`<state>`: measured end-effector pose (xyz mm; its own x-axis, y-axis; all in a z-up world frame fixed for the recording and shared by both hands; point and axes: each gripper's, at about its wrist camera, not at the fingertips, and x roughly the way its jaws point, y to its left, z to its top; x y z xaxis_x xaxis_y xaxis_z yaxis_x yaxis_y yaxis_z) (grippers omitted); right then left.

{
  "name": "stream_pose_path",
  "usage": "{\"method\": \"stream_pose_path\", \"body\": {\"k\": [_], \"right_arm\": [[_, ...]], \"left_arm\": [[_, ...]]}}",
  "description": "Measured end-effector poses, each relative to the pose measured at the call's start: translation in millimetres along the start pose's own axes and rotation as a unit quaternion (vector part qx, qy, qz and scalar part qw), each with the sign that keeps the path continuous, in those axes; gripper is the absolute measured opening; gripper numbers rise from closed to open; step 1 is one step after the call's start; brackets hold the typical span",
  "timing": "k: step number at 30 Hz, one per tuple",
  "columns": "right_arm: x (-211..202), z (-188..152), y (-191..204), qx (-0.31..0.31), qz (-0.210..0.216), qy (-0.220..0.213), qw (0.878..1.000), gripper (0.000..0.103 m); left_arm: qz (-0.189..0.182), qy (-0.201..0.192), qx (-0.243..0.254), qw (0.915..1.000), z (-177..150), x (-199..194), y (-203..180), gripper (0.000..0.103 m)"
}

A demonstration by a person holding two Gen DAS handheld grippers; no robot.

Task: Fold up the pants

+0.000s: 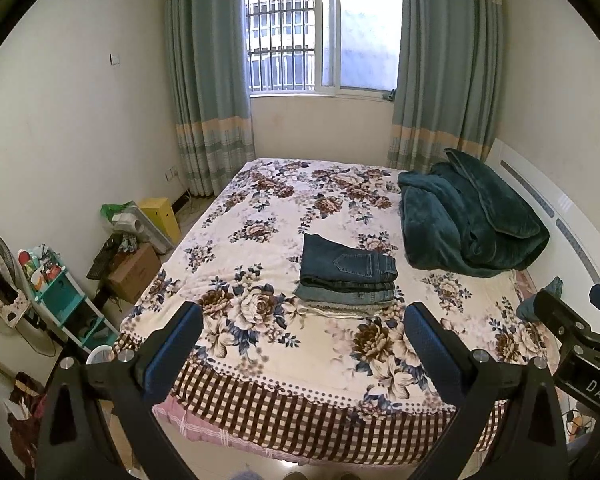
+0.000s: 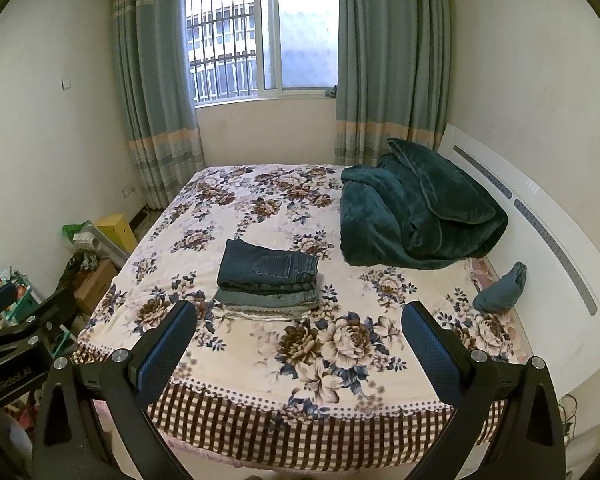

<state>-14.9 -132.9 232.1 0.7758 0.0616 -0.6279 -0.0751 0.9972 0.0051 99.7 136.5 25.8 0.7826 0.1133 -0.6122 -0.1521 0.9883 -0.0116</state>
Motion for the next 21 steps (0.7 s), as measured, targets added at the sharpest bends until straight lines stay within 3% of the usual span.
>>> {"method": "stream_pose_path", "body": {"k": [21], "right_arm": [[2.7, -9.0, -0.7, -0.005, 0.002, 0.004, 1.0, 0.103]], "left_arm": [[0.0, 0.0, -0.001, 1.0, 0.1, -0.4, -0.5, 0.103]]}}
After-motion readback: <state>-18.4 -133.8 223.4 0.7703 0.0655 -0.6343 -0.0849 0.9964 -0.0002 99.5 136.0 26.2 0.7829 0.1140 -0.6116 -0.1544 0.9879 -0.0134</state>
